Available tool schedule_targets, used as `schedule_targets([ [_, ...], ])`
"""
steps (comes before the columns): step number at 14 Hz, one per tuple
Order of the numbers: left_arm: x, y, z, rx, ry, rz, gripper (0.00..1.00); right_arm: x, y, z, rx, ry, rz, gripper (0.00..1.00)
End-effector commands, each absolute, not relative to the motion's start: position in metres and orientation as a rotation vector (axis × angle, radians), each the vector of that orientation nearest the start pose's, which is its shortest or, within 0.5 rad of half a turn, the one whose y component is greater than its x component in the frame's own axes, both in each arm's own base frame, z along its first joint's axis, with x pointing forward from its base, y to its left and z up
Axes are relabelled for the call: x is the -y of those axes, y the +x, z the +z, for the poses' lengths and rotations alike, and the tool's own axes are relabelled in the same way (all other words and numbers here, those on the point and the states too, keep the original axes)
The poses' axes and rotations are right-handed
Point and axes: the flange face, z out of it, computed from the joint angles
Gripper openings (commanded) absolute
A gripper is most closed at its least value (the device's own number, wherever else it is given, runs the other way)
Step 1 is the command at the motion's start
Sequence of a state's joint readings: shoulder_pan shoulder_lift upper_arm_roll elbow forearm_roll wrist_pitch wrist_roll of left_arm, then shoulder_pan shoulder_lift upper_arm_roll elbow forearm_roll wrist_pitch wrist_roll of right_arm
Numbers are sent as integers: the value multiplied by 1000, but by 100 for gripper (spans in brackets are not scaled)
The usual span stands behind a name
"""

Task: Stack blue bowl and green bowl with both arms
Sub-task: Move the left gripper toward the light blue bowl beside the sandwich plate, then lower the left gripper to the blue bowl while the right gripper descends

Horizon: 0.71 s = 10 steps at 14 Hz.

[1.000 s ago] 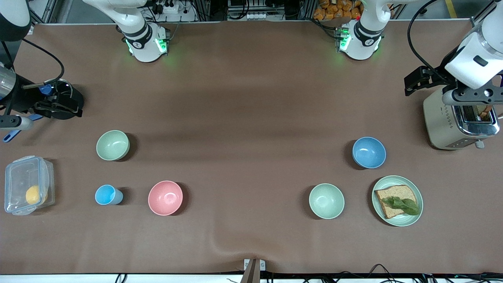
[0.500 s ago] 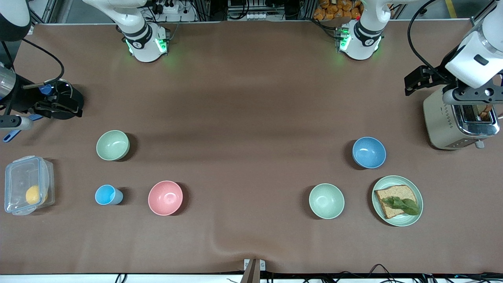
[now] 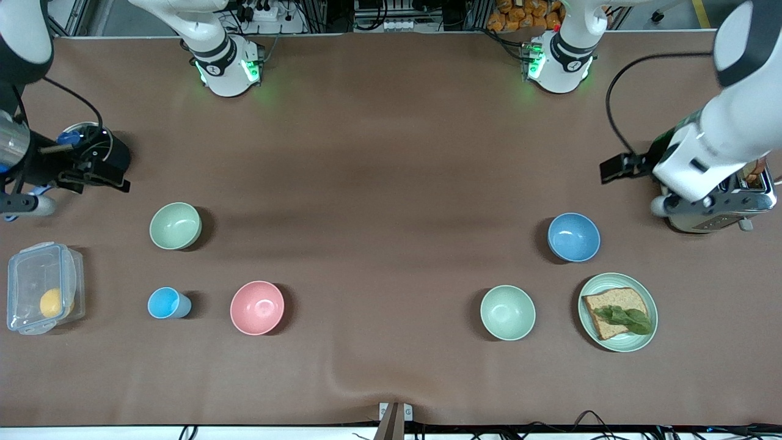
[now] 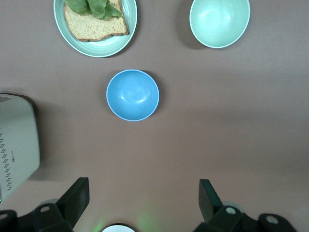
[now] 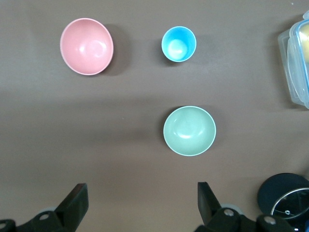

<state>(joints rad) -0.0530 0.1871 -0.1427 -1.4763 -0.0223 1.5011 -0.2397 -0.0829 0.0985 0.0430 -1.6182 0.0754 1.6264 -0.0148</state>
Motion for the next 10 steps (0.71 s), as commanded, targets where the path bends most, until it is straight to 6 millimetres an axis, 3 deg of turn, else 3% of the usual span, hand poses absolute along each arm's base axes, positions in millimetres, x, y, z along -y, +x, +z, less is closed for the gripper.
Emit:
schedule_targets([
  [1,115,584,524,102,-3159,268,100,27,592,532,-57,-3044,190,100],
  [3,137,582,490,45,-3150,280,100,41,588,520,-102,-3036,245,100],
  [8,146,607,387,-33,-3063,356,100,77,595,463,-180,-3022,269,100],
  [10,158,616,353,-42,-3064,338,100,92,589,441,-94,-3017,266,100],
])
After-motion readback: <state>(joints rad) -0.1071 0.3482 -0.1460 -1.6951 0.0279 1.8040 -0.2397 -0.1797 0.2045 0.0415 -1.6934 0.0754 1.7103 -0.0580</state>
